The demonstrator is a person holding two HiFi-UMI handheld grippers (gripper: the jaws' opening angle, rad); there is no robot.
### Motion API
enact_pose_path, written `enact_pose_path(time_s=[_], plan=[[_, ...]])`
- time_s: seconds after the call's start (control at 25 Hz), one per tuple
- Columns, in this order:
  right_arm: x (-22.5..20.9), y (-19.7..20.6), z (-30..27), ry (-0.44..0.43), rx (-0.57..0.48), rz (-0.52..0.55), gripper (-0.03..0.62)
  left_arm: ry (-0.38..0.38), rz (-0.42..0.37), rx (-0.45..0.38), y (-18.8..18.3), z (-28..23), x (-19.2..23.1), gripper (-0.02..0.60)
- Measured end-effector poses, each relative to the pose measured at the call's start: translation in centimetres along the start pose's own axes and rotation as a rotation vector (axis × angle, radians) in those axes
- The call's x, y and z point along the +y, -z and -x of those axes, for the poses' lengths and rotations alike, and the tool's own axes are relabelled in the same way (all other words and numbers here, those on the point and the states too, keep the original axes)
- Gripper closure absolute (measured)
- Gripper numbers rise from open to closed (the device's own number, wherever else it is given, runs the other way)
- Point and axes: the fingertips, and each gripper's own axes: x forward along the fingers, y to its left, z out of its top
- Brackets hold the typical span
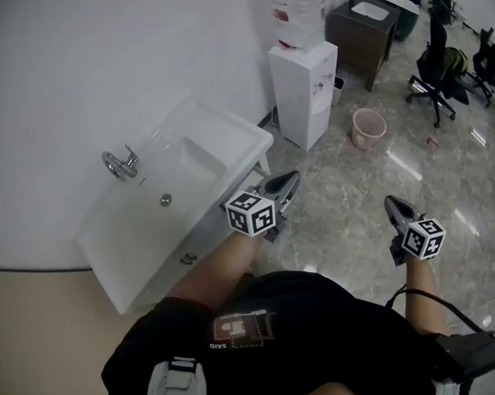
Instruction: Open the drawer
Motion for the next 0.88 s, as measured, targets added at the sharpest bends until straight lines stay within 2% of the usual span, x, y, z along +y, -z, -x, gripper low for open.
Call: enact_pose_path(time_s=[0.24,0.52,0.72,0.88], plan=[[4.4,-3.2,-2.3,-0.168,0.029,0.093,0.594,-0.249,-0.014,-0.12,-3.5,10.5,1.8,0.583],[13.9,-5.7,-7.1,-0.351,0.048,0.17,0.594,-0.502,-0.011,-0.237,-5.4,26.5,3.5,0.583],[22.2,-7.0,-10.5,-0.459,0.06,0.233,0.594,-0.651,-0.009,-0.314,-5.9,37.7,4.1,0.583],[29.4,-7.1,-13.6,-0.52,0.061,0.275,0.594,-0.725,-0.017,-0.379,-6.5,46.2,5.2,0.583]])
